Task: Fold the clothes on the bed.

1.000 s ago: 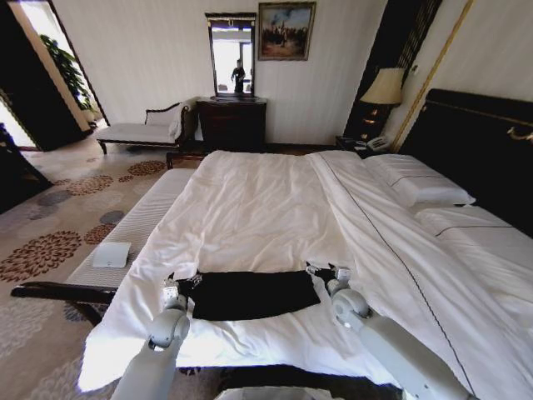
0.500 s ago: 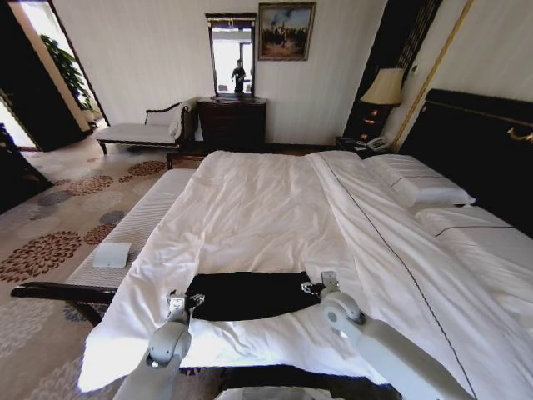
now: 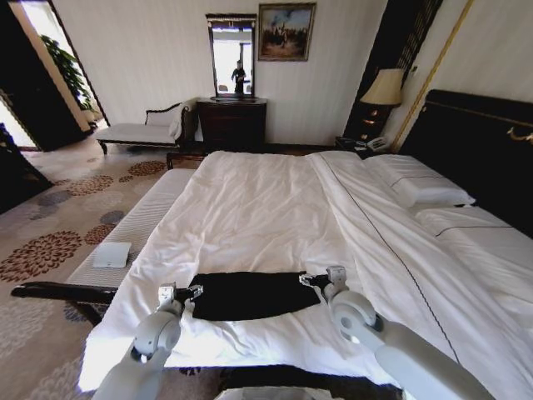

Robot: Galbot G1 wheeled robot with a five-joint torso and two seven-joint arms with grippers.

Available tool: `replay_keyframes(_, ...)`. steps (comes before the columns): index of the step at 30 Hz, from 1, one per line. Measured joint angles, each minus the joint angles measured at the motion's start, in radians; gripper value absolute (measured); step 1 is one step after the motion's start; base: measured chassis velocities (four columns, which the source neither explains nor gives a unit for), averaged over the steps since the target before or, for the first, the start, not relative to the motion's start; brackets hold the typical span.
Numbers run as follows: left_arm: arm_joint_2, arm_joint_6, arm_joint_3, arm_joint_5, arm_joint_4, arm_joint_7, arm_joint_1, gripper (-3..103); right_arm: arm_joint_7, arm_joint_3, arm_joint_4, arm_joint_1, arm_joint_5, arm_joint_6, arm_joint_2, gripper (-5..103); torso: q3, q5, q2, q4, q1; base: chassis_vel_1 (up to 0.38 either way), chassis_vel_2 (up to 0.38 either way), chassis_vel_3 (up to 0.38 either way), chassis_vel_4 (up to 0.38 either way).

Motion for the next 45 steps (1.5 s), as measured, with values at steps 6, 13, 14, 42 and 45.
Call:
replay_keyframes(6,-0.062,0.000,0.068,0.020,0.085,-0.034,-0.032,100,-0.030,-0.074,-0.155,0.072,-0.006,0.026,0.066,100,0.000,-0.0002,0.000,0.0000,0.000,0.000,0.000,0.000,0.000)
replay_keyframes(13,-0.009,0.014,0.119,0.035,0.044,-0.056,0.042,100,0.002,-0.100,-0.156,0.052,0.017,-0.019,0.064,100,0.000,0.0000,0.000,0.0000,0.000,0.000,0.000,0.000,0.000)
replay_keyframes(14,0.005,0.017,0.126,0.035,0.033,-0.060,0.060,100,0.019,-0.099,-0.141,0.038,0.025,-0.031,0.057,100,0.000,-0.0004,0.000,-0.0001,0.000,0.000,0.000,0.000,0.000)
replay_keyframes(42,0.004,-0.098,0.098,0.072,0.017,-0.030,0.080,100,0.071,-0.074,-0.069,0.020,0.074,0.020,0.064,100,0.000,0.0001,0.000,0.0002,0.000,0.000,0.000,0.000,0.000)
replay_keyframes(45,-0.026,-0.101,0.115,0.098,0.057,-0.039,0.076,100,0.107,-0.084,-0.125,0.033,0.089,-0.018,0.092,100,0.000,-0.0001,0.000,0.0005,0.000,0.000,0.000,0.000,0.000)
